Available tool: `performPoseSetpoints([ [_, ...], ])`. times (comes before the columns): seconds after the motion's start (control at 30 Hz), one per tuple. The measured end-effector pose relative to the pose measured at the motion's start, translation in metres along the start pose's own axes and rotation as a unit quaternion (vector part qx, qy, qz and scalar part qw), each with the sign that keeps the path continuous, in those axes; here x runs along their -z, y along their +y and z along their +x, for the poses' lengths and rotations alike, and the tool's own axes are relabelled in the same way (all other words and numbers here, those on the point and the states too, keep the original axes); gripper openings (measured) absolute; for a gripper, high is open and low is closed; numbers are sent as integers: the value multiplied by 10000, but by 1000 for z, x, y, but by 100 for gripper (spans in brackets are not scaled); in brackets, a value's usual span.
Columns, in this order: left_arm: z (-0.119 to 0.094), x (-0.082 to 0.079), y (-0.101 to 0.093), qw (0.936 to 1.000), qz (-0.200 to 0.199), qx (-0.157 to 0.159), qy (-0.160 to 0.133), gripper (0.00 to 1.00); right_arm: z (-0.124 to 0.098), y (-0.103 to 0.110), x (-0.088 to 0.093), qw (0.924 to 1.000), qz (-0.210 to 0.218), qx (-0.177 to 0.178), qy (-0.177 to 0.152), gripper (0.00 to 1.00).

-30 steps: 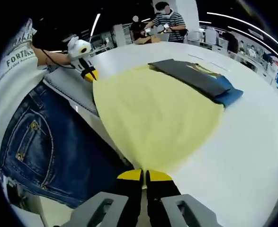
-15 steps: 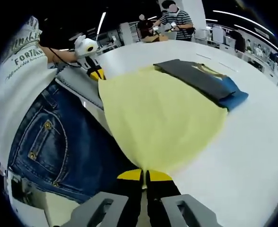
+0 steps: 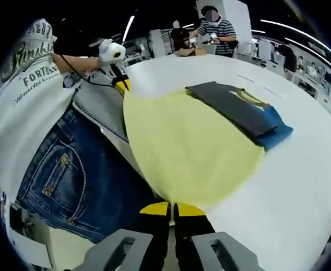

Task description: Fold the garment on the visible template until the final outline fits inside the template.

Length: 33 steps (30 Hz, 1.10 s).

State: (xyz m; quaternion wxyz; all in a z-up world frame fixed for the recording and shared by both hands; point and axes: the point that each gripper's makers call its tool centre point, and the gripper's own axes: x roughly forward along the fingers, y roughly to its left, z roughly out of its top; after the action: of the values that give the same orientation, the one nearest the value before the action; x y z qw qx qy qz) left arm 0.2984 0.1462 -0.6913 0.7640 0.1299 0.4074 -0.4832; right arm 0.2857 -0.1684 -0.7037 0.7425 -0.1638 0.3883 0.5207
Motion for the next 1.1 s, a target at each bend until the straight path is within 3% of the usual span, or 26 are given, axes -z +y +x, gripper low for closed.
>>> performPoseSetpoints([
  [0.37,-7,-19,19,9996,87,-207,-142,0,-9,-20,-20,9990,-351,264,-103,0],
  [0.9,-14,-60,39,9976,321,-462,-394,0,-17,-51,-46,9956,-628,631,-284,0],
  [1.1,-14,-67,49,9973,330,-494,-421,0,-18,-58,-55,9948,-672,689,-337,0],
])
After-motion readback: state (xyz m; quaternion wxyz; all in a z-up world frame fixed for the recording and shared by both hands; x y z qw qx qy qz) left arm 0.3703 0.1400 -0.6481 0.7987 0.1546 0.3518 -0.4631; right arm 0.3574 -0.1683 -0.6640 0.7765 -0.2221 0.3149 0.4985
